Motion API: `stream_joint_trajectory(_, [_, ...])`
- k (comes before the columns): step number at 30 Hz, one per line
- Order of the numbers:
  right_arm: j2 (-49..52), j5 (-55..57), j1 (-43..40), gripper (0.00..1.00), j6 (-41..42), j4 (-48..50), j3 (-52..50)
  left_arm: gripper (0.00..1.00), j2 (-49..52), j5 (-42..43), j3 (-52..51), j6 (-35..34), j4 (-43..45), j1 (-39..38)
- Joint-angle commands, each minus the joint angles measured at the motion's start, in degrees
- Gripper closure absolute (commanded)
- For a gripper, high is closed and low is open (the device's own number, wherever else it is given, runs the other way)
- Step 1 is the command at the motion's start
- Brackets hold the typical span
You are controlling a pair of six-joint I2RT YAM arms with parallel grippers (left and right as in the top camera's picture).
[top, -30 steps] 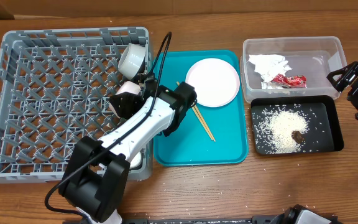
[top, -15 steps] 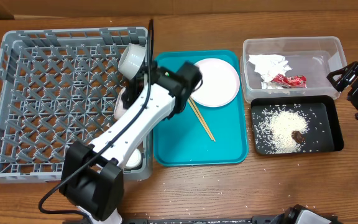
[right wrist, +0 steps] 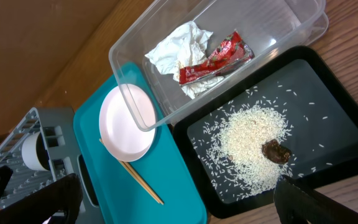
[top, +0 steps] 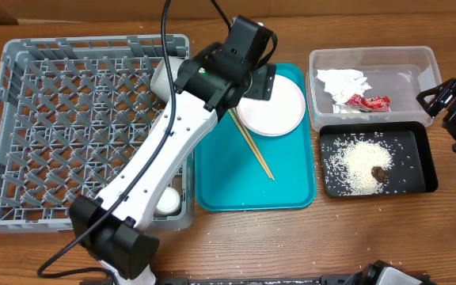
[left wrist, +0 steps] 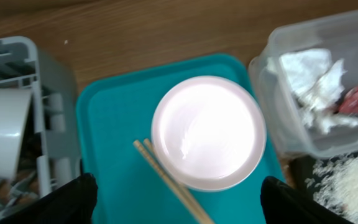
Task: Sort waste into correct bins and load items into the dishwasher
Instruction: 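Move the left gripper to the large pink plate and grip its rim, then lift the large pink plate off the teal tray toward the rack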
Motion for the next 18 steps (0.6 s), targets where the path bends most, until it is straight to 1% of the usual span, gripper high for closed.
stream_joint_trajectory(1, [-0.04,0.39,-0.15,0.0,0.11,0.26,0.94,0.17,6.12,2.16,-0.39,-5.27,2.19,0.09])
stream_joint_trajectory(10, [-0.04,0.39,-0.15,0.0,0.11,0.26,0.94,0.13,20.94,2.4,-0.39,-5.01,7.48,1.29])
stream_joint_trajectory(14, [-0.04,0.39,-0.15,0.0,0.11,0.26,0.94,0.12,23.52,2.43,-0.39,-4.85,7.96,3.08])
stream_joint_trajectory(18, [-0.04,0.39,-0.15,0.0,0.11,0.26,0.94,0.11,23.76,3.04,-0.39,-1.22,9.51,5.2])
